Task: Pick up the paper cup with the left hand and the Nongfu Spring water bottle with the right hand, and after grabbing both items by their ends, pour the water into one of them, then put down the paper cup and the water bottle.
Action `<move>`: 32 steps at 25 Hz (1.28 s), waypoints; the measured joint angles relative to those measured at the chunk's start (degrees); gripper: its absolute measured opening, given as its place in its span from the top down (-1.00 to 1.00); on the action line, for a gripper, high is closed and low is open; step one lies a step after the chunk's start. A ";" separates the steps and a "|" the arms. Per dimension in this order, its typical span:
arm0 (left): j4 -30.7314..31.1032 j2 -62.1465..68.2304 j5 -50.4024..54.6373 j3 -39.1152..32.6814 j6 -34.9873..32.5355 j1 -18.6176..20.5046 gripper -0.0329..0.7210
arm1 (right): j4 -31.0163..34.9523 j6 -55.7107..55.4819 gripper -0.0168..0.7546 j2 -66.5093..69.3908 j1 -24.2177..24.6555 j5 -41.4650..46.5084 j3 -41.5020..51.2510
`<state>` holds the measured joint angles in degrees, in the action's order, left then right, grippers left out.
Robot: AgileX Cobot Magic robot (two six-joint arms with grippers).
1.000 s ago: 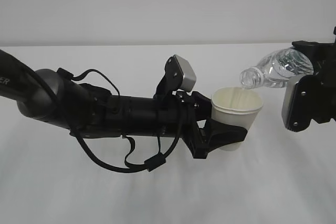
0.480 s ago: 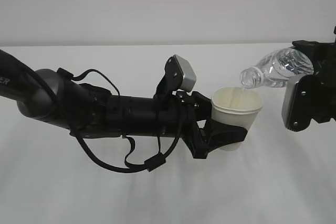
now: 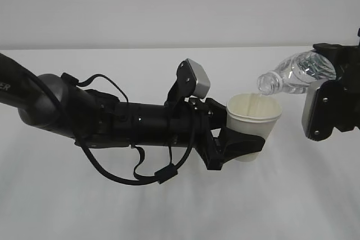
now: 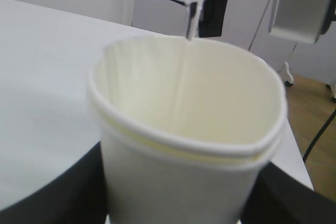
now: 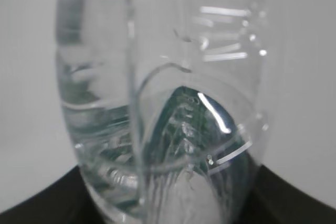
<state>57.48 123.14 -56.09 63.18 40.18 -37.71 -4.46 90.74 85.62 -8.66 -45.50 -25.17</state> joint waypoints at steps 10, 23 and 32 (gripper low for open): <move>0.00 0.00 0.00 0.00 0.00 0.00 -0.34 | 0.00 0.00 -0.11 0.00 0.00 -0.35 0.00; 0.00 0.00 0.00 0.00 0.00 0.00 -0.34 | 0.00 0.00 -0.11 0.00 0.00 -0.48 0.00; 0.00 0.00 0.00 0.00 0.00 0.00 -0.34 | 0.00 0.17 -0.11 0.00 0.00 -0.48 0.00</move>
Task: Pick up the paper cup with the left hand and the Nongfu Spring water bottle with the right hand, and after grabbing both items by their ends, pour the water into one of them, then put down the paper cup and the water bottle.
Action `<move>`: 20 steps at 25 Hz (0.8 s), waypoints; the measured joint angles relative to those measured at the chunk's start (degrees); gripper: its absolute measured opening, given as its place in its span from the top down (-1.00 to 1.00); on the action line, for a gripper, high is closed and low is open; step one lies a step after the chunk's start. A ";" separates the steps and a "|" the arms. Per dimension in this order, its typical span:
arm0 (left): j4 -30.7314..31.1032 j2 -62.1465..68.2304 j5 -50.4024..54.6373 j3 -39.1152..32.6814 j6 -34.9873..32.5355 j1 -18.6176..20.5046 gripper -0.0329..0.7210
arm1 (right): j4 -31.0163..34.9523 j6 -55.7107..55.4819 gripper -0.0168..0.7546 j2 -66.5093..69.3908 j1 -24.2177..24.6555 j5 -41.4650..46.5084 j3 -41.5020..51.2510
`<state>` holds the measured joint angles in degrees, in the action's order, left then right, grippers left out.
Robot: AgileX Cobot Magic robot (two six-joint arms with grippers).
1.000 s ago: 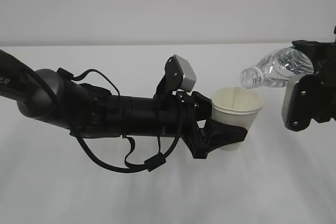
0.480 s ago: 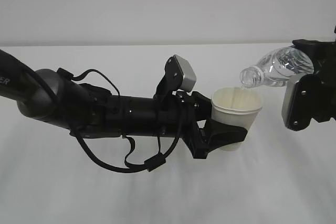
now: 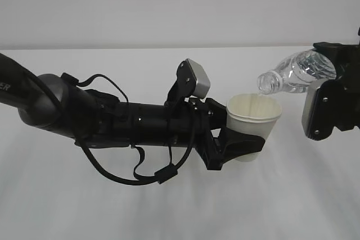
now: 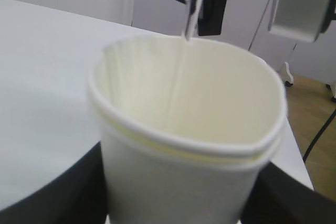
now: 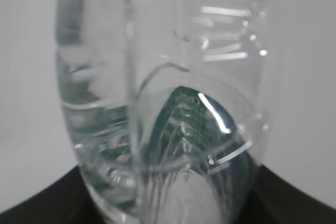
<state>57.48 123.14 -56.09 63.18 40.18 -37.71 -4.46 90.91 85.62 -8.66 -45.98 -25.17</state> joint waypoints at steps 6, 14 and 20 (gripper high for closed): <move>0.00 0.00 0.00 0.00 0.00 0.00 -0.34 | 0.00 0.13 -0.11 0.00 0.00 0.00 0.00; 0.00 0.00 0.00 0.00 0.00 0.00 -0.34 | 0.00 0.26 -0.11 0.00 0.00 0.00 0.00; 0.00 0.00 0.00 0.00 0.00 0.00 -0.34 | 0.00 0.26 -0.11 0.00 0.00 0.00 0.00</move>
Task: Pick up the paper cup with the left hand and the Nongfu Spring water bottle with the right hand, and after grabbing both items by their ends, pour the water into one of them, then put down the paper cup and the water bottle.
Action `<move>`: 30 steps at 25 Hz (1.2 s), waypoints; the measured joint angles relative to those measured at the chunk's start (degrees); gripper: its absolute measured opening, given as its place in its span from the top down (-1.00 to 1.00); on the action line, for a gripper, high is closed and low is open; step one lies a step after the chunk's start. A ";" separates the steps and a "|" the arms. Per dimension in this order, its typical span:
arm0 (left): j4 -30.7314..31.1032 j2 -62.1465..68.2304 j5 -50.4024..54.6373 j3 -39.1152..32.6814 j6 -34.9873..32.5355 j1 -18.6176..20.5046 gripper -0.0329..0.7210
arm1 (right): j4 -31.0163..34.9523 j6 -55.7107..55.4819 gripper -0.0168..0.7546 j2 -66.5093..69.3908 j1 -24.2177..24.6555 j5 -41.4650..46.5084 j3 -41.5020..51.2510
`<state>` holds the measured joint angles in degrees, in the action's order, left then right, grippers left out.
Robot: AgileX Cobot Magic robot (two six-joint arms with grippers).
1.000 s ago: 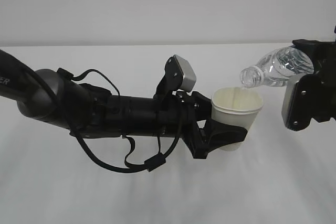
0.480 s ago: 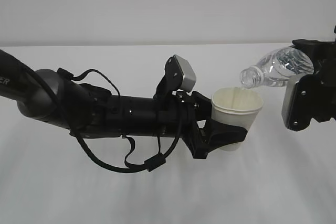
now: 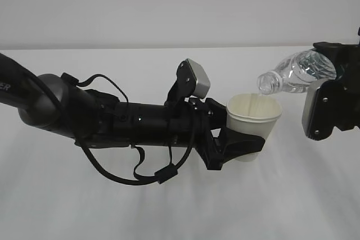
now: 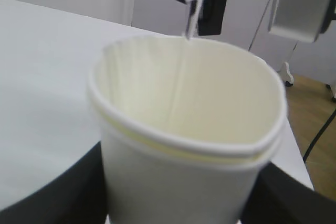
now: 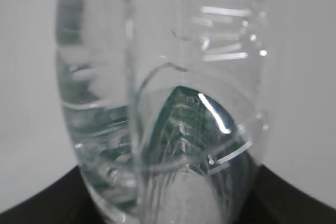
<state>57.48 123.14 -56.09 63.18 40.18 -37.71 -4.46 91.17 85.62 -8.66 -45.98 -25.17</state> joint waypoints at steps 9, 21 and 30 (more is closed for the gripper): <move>0.00 0.22 0.00 0.00 0.00 0.00 -0.34 | 0.00 0.22 -0.11 0.00 0.00 -0.17 0.00; -0.42 0.22 0.00 0.00 0.00 0.00 -0.34 | 0.00 0.47 -0.11 0.00 0.00 -0.39 0.00; -0.42 0.22 0.00 0.00 0.00 0.00 -0.34 | 0.00 0.68 -0.11 0.00 0.00 -0.43 0.00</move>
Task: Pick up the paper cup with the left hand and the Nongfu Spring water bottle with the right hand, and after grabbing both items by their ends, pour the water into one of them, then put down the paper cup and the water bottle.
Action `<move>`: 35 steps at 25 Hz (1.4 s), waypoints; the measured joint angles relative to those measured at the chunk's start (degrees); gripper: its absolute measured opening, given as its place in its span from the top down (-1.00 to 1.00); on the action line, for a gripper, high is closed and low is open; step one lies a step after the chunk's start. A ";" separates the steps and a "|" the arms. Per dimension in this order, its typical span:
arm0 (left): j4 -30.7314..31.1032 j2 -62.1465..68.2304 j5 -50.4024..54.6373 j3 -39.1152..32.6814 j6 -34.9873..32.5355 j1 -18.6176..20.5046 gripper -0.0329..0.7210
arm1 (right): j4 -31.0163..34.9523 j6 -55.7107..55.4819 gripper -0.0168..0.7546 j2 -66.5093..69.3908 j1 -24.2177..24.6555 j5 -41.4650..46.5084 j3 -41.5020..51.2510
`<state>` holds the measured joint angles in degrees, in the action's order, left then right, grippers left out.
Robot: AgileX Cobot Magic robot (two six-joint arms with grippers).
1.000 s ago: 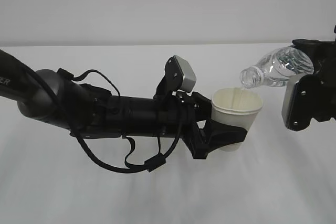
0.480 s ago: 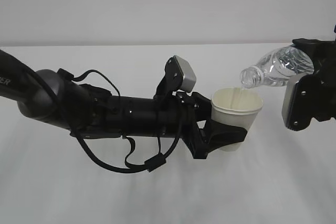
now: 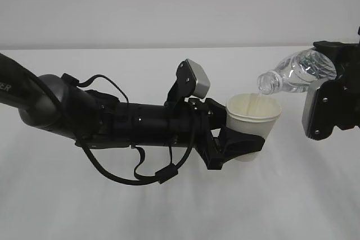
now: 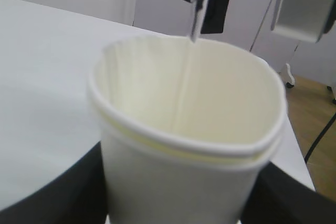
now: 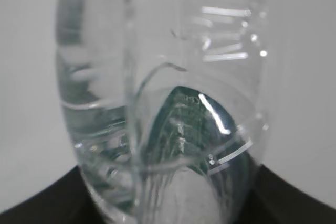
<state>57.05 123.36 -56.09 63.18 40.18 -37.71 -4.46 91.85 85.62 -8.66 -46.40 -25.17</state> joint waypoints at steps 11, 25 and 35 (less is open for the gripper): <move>0.00 0.00 0.00 0.00 0.00 0.00 -0.34 | 0.00 0.00 -0.11 0.00 0.00 -0.22 0.00; -0.04 0.00 0.00 0.00 0.00 0.00 -0.34 | 0.00 0.12 -0.11 0.00 0.00 -0.35 0.00; -0.04 0.00 0.00 0.00 0.00 0.00 -0.34 | 0.00 0.12 -0.11 0.00 0.00 -0.48 0.00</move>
<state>57.02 123.36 -56.09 63.18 40.18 -37.71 -4.46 91.98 85.62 -8.66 -46.89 -25.17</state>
